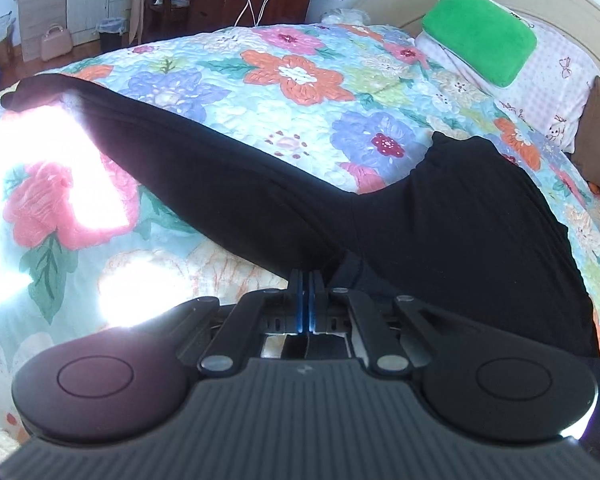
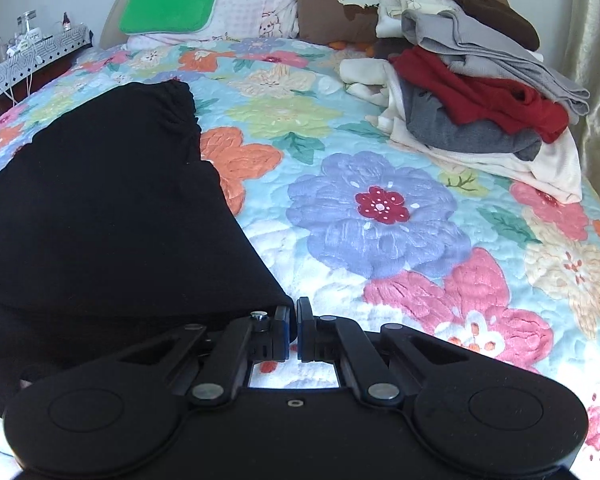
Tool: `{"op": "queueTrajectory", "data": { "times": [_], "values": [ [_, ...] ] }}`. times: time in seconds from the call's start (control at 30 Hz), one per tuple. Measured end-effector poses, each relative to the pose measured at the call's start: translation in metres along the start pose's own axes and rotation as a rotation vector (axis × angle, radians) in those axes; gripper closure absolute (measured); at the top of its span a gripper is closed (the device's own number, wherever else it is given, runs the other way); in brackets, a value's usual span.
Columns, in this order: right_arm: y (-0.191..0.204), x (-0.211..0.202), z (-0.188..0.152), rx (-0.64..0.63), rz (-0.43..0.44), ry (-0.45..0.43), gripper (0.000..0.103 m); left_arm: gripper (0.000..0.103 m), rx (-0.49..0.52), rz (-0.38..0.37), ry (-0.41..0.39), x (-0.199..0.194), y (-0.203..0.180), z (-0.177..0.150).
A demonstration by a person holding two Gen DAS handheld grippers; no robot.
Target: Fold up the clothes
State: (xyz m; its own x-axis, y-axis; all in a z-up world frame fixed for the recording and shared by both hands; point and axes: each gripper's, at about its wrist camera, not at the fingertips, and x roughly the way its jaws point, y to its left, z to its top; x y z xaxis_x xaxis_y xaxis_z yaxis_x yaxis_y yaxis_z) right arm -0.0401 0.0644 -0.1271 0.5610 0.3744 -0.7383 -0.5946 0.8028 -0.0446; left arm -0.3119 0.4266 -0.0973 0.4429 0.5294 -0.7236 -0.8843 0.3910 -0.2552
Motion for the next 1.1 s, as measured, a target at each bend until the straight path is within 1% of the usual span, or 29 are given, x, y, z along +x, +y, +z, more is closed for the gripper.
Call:
{"op": "queueTrajectory", "data": {
  "times": [0.03, 0.1, 0.13, 0.17, 0.23, 0.27, 0.33, 0.37, 0.4, 0.43, 0.47, 0.5, 0.53, 0.57, 0.6, 0.67, 0.73, 0.8, 0.83, 0.87, 0.9, 0.93, 1.0, 1.03, 1.07, 1.1],
  "values": [
    [0.002, 0.001, 0.0, -0.024, -0.004, 0.011, 0.1, 0.101, -0.022, -0.005, 0.011, 0.001, 0.004, 0.001],
    [0.003, -0.001, 0.003, -0.046, -0.023, 0.017, 0.094, 0.1, -0.063, -0.016, 0.033, 0.002, 0.011, 0.002],
    [0.002, -0.004, 0.004, -0.05, -0.034, 0.024, 0.086, 0.1, -0.079, -0.029, 0.055, 0.004, 0.015, 0.002],
    [0.001, -0.006, 0.006, -0.05, -0.047, 0.032, 0.075, 0.099, -0.097, -0.042, 0.078, 0.005, 0.019, 0.003],
    [-0.001, -0.014, 0.011, -0.032, -0.068, 0.035, 0.067, 0.098, -0.133, -0.09, 0.12, 0.009, 0.025, 0.002],
    [-0.002, -0.019, 0.014, -0.024, -0.064, 0.035, 0.066, 0.095, -0.142, -0.116, 0.14, 0.01, 0.026, 0.001],
    [0.0, -0.031, 0.021, -0.019, -0.04, 0.012, 0.066, 0.081, -0.142, -0.137, 0.162, 0.013, 0.023, 0.0],
    [0.002, -0.037, 0.024, -0.029, -0.037, -0.005, 0.063, 0.061, -0.14, -0.143, 0.172, 0.015, 0.022, -0.001],
    [0.004, -0.043, 0.026, -0.044, -0.036, -0.02, 0.063, 0.045, -0.138, -0.149, 0.181, 0.017, 0.02, -0.001],
    [0.006, -0.048, 0.029, -0.056, -0.037, -0.031, 0.063, 0.043, -0.135, -0.157, 0.19, 0.019, 0.019, -0.002],
    [0.007, -0.052, 0.031, -0.059, -0.038, -0.034, 0.062, 0.043, -0.13, -0.165, 0.198, 0.022, 0.017, -0.003],
    [0.007, -0.055, 0.033, -0.052, -0.035, -0.034, 0.062, 0.048, -0.119, -0.167, 0.2, 0.024, 0.016, -0.004],
    [0.006, -0.056, 0.035, -0.039, -0.028, -0.032, 0.062, 0.058, -0.106, -0.153, 0.191, 0.026, 0.014, -0.005],
    [0.005, -0.057, 0.037, -0.023, -0.021, -0.03, 0.062, 0.086, -0.088, -0.129, 0.18, 0.027, 0.013, -0.005],
    [0.004, -0.057, 0.039, -0.006, -0.013, -0.029, 0.062, 0.091, -0.074, -0.111, 0.188, 0.029, 0.012, -0.004],
    [0.005, -0.056, 0.043, 0.021, 0.01, -0.027, 0.062, 0.094, -0.092, -0.112, 0.199, 0.028, 0.014, -0.002],
    [0.012, -0.054, 0.048, 0.023, 0.051, -0.025, 0.062, 0.095, -0.055, -0.094, 0.178, 0.022, 0.012, 0.002],
    [0.024, -0.053, 0.053, 0.003, 0.113, -0.025, 0.062, 0.095, -0.021, -0.067, 0.146, 0.017, 0.011, 0.006],
    [0.032, -0.052, 0.057, -0.017, 0.154, -0.024, 0.062, 0.095, -0.032, -0.072, 0.152, 0.017, 0.014, 0.008],
    [0.044, -0.051, 0.06, -0.049, 0.211, -0.018, 0.061, 0.092, -0.051, -0.085, 0.184, 0.02, 0.018, 0.01],
    [0.056, -0.049, 0.062, -0.083, 0.27, -0.006, 0.061, 0.092, -0.071, -0.098, 0.212, 0.021, 0.022, 0.012],
    [0.069, -0.045, 0.064, -0.116, 0.326, 0.012, 0.061, 0.091, -0.093, -0.11, 0.216, 0.02, 0.027, 0.014],
    [0.099, -0.038, 0.068, -0.168, 0.426, 0.045, 0.061, 0.084, -0.121, -0.126, 0.21, 0.017, 0.038, 0.022],
    [0.113, -0.034, 0.07, -0.182, 0.466, 0.059, 0.061, 0.08, -0.132, -0.116, 0.201, 0.016, 0.044, 0.028],
    [0.129, -0.03, 0.072, -0.195, 0.508, 0.077, 0.061, 0.072, -0.14, -0.106, 0.194, 0.015, 0.05, 0.034],
    [0.143, -0.027, 0.074, -0.209, 0.543, 0.09, 0.061, 0.064, -0.124, -0.099, 0.193, 0.016, 0.057, 0.042]
  ]
}}
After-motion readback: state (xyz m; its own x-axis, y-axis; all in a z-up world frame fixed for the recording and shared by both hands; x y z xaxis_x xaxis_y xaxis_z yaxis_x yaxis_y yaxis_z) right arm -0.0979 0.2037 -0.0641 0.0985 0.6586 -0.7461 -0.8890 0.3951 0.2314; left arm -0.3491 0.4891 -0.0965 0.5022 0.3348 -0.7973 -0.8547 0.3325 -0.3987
